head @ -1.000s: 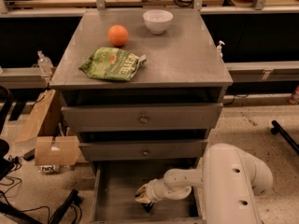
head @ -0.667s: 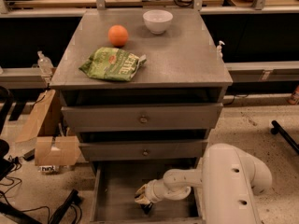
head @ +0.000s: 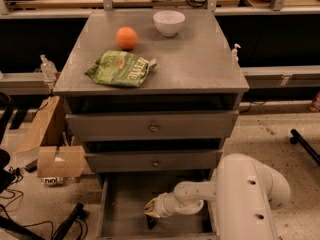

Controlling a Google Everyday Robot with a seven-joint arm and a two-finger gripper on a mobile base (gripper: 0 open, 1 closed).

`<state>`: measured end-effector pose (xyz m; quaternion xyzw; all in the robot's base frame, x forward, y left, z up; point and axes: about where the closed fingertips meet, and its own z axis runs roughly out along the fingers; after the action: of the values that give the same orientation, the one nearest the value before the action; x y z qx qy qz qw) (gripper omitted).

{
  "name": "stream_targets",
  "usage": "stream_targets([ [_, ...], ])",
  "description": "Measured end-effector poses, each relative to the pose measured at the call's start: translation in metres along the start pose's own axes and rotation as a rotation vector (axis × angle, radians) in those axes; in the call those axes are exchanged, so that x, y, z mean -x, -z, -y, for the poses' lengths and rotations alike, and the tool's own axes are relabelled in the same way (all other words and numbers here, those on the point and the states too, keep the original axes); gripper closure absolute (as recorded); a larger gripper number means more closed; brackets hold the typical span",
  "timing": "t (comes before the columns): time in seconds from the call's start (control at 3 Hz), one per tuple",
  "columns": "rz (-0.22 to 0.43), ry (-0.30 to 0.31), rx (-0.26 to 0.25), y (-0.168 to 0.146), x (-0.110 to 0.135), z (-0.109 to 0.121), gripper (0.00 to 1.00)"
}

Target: Pick rxbar chocolate from bottom drawer and place on counter

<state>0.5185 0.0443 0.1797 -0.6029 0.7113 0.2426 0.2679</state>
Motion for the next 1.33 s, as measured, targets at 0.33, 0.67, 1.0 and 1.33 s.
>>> stream_targets([
  [0.33,-0.002,0.002,-0.003,0.003,0.003,0.0,1.0],
  [0.67,-0.02,0.014,-0.029,0.029,0.027,0.003,1.0],
  [1.0,-0.054,0.014,-0.06,0.065,0.065,0.004,1.0],
  [1.33,-0.058,-0.002,-0.087,0.125,0.108,0.002,1.0],
])
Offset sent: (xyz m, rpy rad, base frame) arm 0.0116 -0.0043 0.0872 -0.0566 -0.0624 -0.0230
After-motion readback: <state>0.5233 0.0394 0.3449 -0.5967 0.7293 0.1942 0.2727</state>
